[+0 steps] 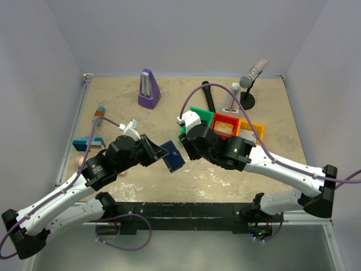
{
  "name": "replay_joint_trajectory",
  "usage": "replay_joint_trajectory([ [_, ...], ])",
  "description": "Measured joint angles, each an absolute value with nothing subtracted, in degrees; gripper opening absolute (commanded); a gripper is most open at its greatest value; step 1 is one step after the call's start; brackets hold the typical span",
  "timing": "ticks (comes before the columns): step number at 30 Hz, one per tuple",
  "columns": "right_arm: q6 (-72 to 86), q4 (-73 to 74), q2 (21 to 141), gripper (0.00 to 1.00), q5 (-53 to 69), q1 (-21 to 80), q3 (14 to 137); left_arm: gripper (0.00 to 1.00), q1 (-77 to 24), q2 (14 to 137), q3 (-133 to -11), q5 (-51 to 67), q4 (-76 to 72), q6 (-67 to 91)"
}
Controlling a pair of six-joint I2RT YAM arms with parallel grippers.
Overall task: Take the credit cards out of the card holder
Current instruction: Open the card holder at the center of the board.
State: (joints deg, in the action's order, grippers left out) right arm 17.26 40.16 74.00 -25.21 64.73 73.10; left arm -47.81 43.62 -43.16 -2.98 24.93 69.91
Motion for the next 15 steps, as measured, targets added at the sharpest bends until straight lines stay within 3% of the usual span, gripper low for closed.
replay_joint_trajectory([
  [6, 14.13, 34.37, 69.93, 0.64, -22.68, 67.40, 71.24, 0.00, -47.81, 44.42, -43.16, -2.90, 24.93, 69.91],
  [15, 11.22, 32.84, 75.55, 0.62, -22.52, 70.63, 71.61, 0.00, -47.81, 45.15, -43.16, -1.91, 24.95, 69.89],
])
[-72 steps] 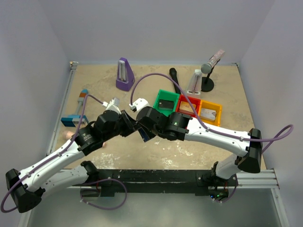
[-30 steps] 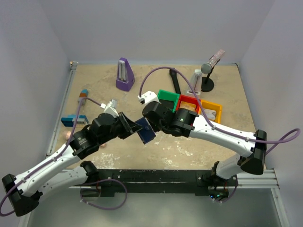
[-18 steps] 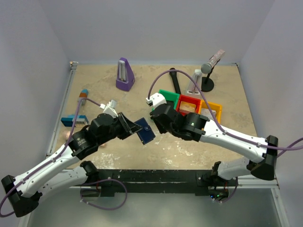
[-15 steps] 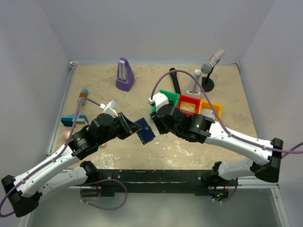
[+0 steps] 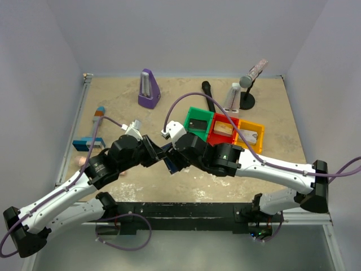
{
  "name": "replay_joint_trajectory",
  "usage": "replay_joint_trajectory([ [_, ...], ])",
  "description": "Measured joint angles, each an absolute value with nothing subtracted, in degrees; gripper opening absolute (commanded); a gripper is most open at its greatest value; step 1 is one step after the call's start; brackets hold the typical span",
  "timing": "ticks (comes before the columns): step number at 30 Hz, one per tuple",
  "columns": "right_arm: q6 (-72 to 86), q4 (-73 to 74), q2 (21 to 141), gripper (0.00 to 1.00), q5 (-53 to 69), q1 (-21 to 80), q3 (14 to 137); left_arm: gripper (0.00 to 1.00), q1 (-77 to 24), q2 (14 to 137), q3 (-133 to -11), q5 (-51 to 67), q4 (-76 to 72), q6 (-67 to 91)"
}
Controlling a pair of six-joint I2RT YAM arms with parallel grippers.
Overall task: Take the credit cards out of the card holder
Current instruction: Open the card holder at the center of the board.
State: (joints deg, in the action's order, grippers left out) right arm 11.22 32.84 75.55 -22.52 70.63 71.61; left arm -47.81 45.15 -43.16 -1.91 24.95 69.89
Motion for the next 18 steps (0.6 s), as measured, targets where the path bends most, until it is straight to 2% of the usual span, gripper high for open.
replay_joint_trajectory([
  [12, 11.11, 37.91, 81.56, 0.47, -27.03, 71.33, 77.78, 0.00, -47.75, 45.06, -43.16, -2.37, 25.82, 69.87],
  [18, 11.73, 40.05, 83.70, 0.35, -27.79, 71.75, 80.05, 0.00, -47.75, 45.06, -43.16, -2.96, 25.96, 69.87],
])
